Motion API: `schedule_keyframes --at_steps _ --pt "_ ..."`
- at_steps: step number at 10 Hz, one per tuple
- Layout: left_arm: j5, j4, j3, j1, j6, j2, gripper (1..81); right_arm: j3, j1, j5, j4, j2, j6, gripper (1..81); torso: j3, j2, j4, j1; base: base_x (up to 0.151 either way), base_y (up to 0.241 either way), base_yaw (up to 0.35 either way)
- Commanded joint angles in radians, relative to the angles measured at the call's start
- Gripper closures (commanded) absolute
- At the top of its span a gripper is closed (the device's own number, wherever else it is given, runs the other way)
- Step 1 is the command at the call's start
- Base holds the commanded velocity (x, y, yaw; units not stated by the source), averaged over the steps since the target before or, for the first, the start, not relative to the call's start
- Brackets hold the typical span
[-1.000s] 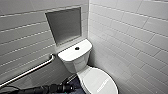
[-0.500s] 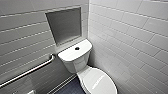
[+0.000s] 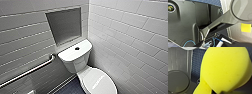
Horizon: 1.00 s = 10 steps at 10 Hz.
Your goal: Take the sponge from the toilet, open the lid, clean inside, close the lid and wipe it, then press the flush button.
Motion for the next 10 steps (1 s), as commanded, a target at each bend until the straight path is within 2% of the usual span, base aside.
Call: schedule_keyframes --at_steps 1,4,6,7,8,10 --pt "0.061 0.044 -0.006 0.041 0.044 0.014 1.0 0.184 0.167 -0.03 0.003 -0.163 0.003 81.1 0.0 0.0 0.0 0.0 0.0 0.0 0.0" --pt "0.062 0.05 -0.1 0.079 0.047 0.087 1.0 0.194 0.331 -0.051 0.054 -0.174 0.003 81.1 0.0 0.0 0.0 0.0 0.0 0.0 0.0" --pt "0.062 0.051 -0.124 0.089 0.049 0.124 1.0 0.178 0.425 -0.132 0.065 -0.147 0.003 81.1 0.0 0.0 0.0 0.0 0.0 0.0 0.0" --pt "0.062 0.051 -0.135 0.09 0.047 0.139 1.0 0.162 0.469 -0.166 0.066 -0.127 0.003 81.1 0.0 -0.1 0.0 0.064 0.0 0.0 0.0" --pt "0.062 0.051 -0.143 0.093 0.048 0.152 1.0 0.151 0.517 -0.197 0.066 -0.113 0.003 81.1 0.0 -0.106 0.0 0.068 0.0 0.0 0.0" --pt "0.064 0.051 -0.153 0.096 0.049 0.159 1.0 0.128 0.595 -0.239 0.066 -0.075 0.003 81.1 -0.063 -0.156 0.0 0.098 0.0 0.0 0.0"
